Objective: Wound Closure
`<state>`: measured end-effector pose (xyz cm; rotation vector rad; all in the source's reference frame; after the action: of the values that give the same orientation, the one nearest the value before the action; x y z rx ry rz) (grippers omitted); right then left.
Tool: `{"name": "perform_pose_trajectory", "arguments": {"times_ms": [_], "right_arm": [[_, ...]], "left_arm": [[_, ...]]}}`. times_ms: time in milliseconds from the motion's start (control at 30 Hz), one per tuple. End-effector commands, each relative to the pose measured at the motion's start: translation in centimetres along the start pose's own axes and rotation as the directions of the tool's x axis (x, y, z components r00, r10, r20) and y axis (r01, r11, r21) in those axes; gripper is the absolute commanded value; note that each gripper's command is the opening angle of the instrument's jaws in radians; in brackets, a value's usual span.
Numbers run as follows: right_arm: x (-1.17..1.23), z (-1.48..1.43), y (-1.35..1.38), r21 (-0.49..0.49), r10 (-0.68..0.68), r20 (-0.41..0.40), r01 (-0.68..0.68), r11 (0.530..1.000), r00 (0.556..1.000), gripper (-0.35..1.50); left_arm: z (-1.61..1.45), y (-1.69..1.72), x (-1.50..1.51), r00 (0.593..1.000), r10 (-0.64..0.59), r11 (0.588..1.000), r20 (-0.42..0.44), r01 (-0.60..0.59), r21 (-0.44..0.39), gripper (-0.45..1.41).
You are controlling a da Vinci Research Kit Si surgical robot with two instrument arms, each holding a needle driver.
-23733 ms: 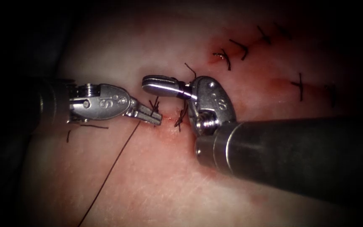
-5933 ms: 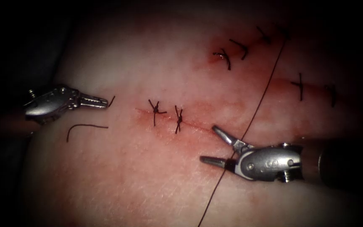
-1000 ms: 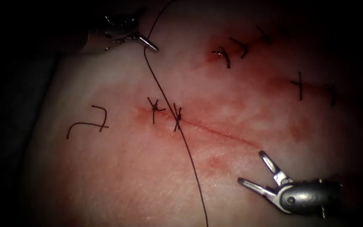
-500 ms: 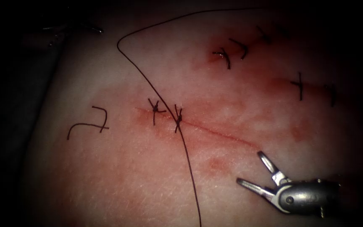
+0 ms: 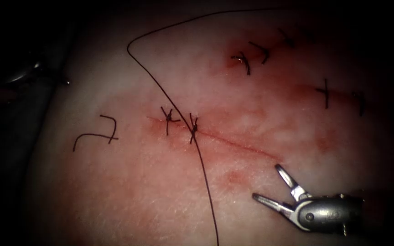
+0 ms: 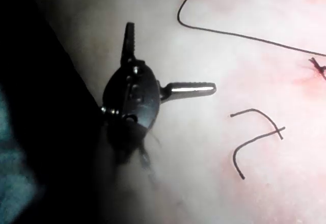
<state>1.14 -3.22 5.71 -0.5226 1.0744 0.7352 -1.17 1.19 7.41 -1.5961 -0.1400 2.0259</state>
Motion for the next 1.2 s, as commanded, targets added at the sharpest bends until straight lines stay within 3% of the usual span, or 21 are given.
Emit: {"name": "perform_pose_trajectory", "arguments": {"times_ms": [33,200,267,333,367,633,667,900,933,1200], "right_arm": [[-0.06,0.03,-0.09,0.002,0.002,-0.001,-0.002,1.0,1.0,1.03],[-0.07,0.02,-0.08,0.002,0.002,0.0,-0.002,1.0,1.0,1.03],[-0.07,0.01,-0.07,0.003,0.002,-0.001,-0.002,1.0,1.0,1.03],[-0.07,0.02,-0.07,0.003,0.002,-0.001,-0.002,1.0,1.0,1.03],[-0.07,0.02,-0.07,0.003,0.002,-0.001,-0.002,1.0,1.0,1.03],[-0.08,0.01,-0.07,0.004,0.002,-0.001,-0.002,1.0,1.0,1.03],[-0.09,0.01,-0.05,0.005,0.002,-0.002,-0.002,1.0,1.0,1.01],[-0.15,0.02,0.0,0.006,0.011,-0.001,-0.011,1.0,1.0,1.0],[-0.16,0.02,-0.01,0.005,0.011,-0.002,-0.011,1.0,1.0,1.0],[-0.16,0.0,-0.01,0.007,0.011,-0.004,-0.01,1.0,1.0,1.0]], "left_arm": [[0.11,0.19,-0.09,0.998,0.062,0.998,0.012,-0.061,-0.021,1.16],[0.38,1.08,-0.12,0.972,0.215,0.971,0.098,-0.202,-0.128,1.16],[0.57,1.55,-0.08,0.932,0.337,0.932,0.135,-0.309,-0.192,1.14],[0.66,1.74,-0.04,0.906,0.393,0.906,0.155,-0.353,-0.234,1.14],[0.76,1.92,0.04,0.868,0.462,0.873,0.182,-0.407,-0.27,1.13],[1.13,2.41,0.36,0.73,0.642,0.756,0.234,-0.551,-0.354,1.13],[1.21,2.55,0.42,0.699,0.674,0.727,0.238,-0.571,-0.381,1.13],[1.55,3.04,0.65,0.595,0.767,0.629,0.24,-0.62,-0.469,1.13],[1.65,3.14,0.67,0.561,0.791,0.6,0.245,-0.631,-0.493,1.13],[1.98,3.45,0.49,0.45,0.862,0.482,0.233,-0.588,-0.65,1.09]]}}
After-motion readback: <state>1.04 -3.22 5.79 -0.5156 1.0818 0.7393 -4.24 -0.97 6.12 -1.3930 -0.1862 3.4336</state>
